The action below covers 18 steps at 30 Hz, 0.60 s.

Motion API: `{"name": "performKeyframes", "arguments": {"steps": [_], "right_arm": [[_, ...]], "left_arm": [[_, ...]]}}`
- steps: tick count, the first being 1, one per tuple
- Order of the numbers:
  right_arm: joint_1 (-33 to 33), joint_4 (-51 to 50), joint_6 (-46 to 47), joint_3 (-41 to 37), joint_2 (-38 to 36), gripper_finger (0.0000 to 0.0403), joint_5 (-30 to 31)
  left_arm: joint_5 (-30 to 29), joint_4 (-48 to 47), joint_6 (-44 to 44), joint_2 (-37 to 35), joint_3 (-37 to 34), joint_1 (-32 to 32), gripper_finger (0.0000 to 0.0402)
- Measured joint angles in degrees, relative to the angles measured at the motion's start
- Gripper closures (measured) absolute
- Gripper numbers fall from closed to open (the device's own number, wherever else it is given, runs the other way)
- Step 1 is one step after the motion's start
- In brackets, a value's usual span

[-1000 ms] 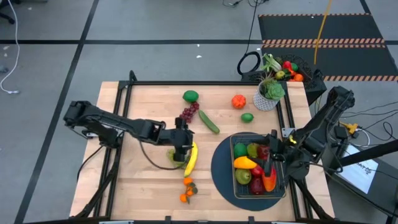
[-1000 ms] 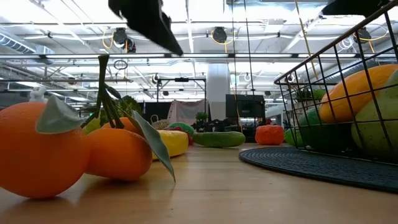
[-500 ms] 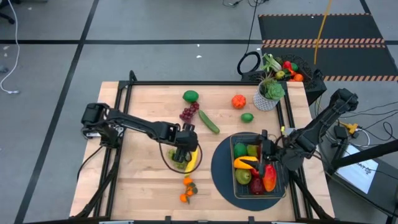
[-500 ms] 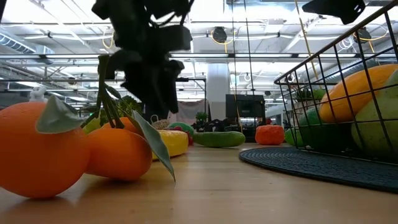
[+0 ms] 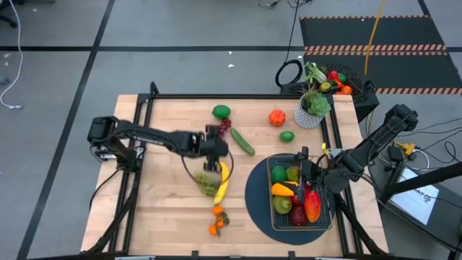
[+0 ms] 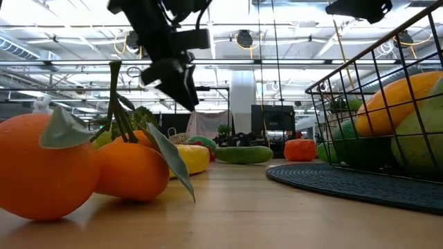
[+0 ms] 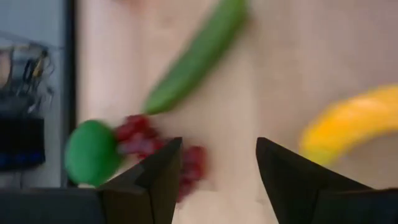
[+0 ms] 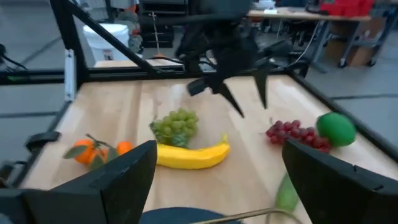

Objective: Build produce basket
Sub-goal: Put the top lime into the wire basket

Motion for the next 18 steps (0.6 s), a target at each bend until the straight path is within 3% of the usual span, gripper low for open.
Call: {"name": "performKeyframes", "arguments": {"steps": [6, 13, 18], "right_arm": [[-2.27, -0.02, -1.34, 0.0, 0.0, 0.0064, 0.03], [-2.28, 0.14, -4.63, 0.0, 0.0, 0.0064, 0.02], [-3.09, 0.37, -7.46, 0.0, 0.0, 0.0064, 0.04]], "left_arm": [[3.91, 5.43, 0.96, -0.49, 0.0, 12.66, 0.0166], [16.71, 13.55, 4.81, 0.73, 0.0, 28.31, 0.0099], [25.89, 15.68, 5.31, 2.25, -0.03, 34.41, 0.0054]]}}
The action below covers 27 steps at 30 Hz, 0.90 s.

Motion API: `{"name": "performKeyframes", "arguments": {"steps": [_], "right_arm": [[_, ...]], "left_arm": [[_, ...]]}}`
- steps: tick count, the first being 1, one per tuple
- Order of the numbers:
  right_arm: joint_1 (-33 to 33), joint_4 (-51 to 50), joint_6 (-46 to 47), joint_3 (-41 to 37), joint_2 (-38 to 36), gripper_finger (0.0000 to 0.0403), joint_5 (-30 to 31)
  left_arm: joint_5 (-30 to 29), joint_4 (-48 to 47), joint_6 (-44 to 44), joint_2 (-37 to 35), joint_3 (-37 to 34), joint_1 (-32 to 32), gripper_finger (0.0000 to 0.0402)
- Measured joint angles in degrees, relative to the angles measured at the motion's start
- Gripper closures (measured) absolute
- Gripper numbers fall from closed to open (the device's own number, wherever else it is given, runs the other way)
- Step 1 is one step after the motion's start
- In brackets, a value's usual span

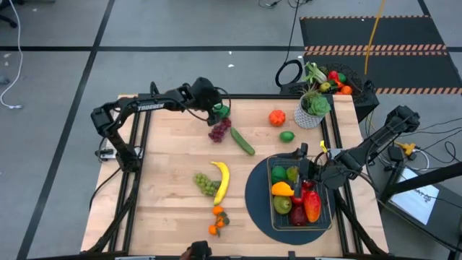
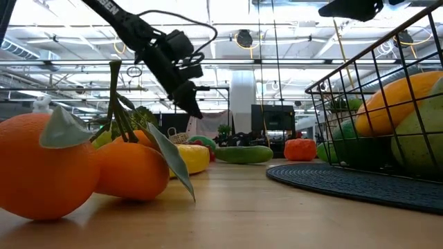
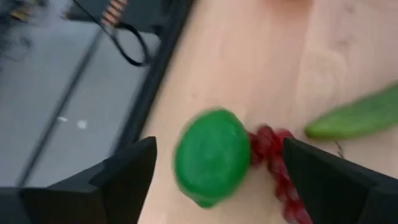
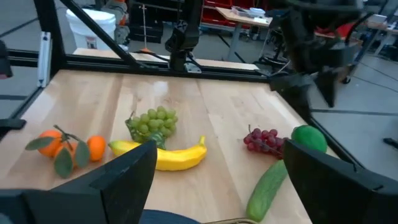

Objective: Build produce basket
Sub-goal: Put the top lime into the wire basket

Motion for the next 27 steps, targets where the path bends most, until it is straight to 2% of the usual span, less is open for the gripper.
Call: {"name": "performKeyframes", "arguments": {"steps": [4, 8, 12, 16, 27], "right_arm": [[-1.36, -0.06, 0.08, 0.0, 0.0, 0.0064, 0.0], [-2.14, -0.06, 0.25, 0.0, 0.0, 0.0064, -0.09], [-2.14, -0.08, 1.86, 0.0, 0.0, 0.0064, -0.15], [-2.03, -0.06, 3.38, 0.0, 0.0, 0.0064, -0.2], [-2.03, -0.04, 3.32, 0.0, 0.0, 0.0064, -1.77]], "left_arm": [[1.93, 0.79, 2.74, 1.6, 0.11, 0.31, 0.0033], [2.83, 1.67, 5.11, 4.21, 0.03, 0.31, 0.0029], [3.65, 1.87, 5.31, 6.72, 0.03, 0.44, 0.004], [0.63, 2.95, 5.03, 8.51, 0.0, 0.65, 0.0056], [0.27, 4.32, 5.55, 9.06, 0.0, 3.08, 0.009]]}}
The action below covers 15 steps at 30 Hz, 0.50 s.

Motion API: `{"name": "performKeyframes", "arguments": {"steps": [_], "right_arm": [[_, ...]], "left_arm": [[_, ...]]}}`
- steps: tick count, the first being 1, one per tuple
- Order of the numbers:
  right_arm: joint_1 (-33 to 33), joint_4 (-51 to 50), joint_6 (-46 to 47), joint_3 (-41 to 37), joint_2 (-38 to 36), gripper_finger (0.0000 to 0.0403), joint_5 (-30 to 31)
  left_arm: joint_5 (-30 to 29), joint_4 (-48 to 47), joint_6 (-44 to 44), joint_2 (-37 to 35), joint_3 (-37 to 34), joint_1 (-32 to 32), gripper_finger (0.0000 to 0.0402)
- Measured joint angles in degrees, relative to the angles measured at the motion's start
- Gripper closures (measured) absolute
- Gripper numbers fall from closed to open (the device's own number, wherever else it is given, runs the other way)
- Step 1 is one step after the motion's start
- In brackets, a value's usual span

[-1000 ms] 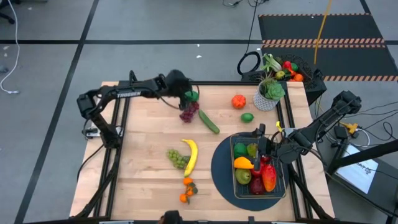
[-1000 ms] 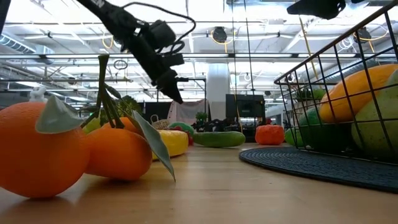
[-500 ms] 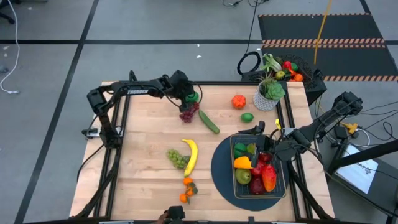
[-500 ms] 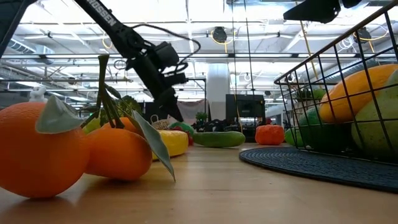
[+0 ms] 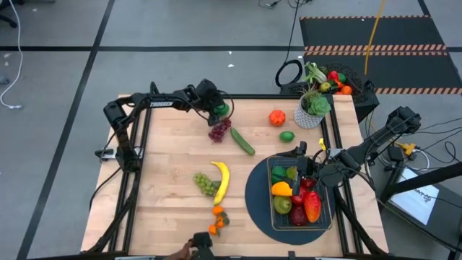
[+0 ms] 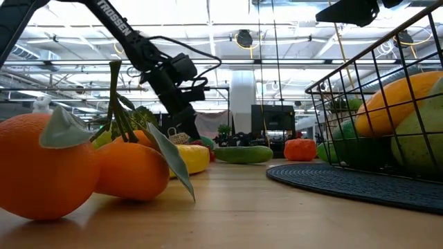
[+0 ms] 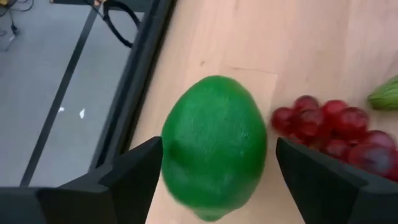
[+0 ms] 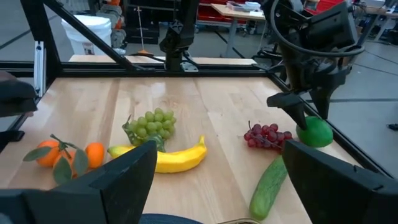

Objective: Build produce basket
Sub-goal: Put the top lime into the wire basket

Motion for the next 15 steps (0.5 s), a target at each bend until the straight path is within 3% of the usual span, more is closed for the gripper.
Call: {"name": "performKeyframes", "arguments": {"steps": [10, 15], "right_arm": [[0.0, -0.02, -0.04, 0.0, 0.0, 0.0064, 0.0], [0.0, -0.02, -0.05, 0.0, 0.0, 0.0064, 0.0]], "left_arm": [[-0.03, 1.33, -0.38, 0.0, 0.0, 0.82, 0.0026], [0.13, 1.54, -0.28, 0.0, 0.0, 1.11, 0.0017]]}}
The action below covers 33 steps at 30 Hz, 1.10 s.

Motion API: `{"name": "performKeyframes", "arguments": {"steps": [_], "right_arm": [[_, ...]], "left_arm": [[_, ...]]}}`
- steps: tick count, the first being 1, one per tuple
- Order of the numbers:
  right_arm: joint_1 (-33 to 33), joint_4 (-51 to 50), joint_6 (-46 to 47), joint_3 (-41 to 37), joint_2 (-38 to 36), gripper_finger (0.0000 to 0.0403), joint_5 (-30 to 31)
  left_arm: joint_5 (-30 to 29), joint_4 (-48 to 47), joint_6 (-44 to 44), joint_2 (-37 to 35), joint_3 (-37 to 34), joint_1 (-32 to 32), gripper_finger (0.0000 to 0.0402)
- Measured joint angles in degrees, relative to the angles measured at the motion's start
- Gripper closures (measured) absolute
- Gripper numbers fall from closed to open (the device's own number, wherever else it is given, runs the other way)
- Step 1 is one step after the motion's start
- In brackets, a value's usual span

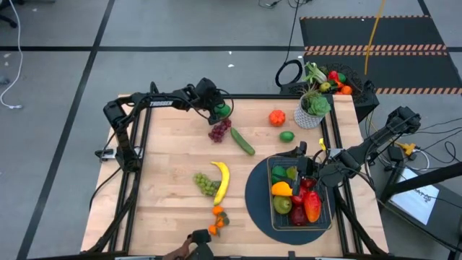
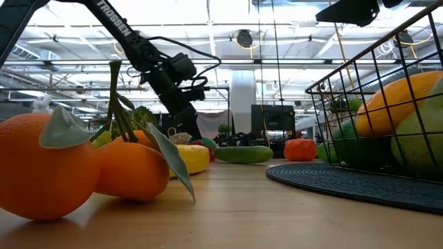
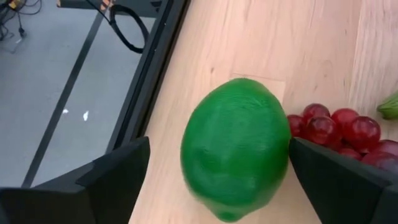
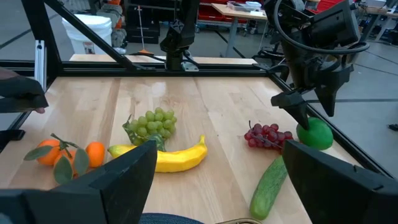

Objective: Build produce basket
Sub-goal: Put the top lime into the wire basket

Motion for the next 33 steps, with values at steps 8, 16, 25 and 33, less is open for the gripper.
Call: {"name": "performKeyframes", "arguments": {"steps": [8, 16, 25, 33], "right_arm": [[0.0, 0.04, 0.28, 0.02, 0.0, 0.0064, -1.35], [0.0, 0.02, 1.41, 0.03, 0.0, 0.0064, -1.4], [0.0, 0.0, 1.45, 0.02, 0.0, 0.0064, -1.42], [0.0, 0.02, 1.72, 0.02, 0.02, 0.0064, -1.4]], "left_arm": [[5.18, 0.57, 1.8, 2.93, 0.04, 1.61, 0.0037], [3.51, 0.61, 3.17, 5.98, 0.02, 0.88, 0.008], [3.2, -3.44, -0.87, -0.12, 0.0, -2.07, 0.0111], [3.21, -8.36, -7.46, -11.8, 0.0, -8.12, 0.0098]]}}
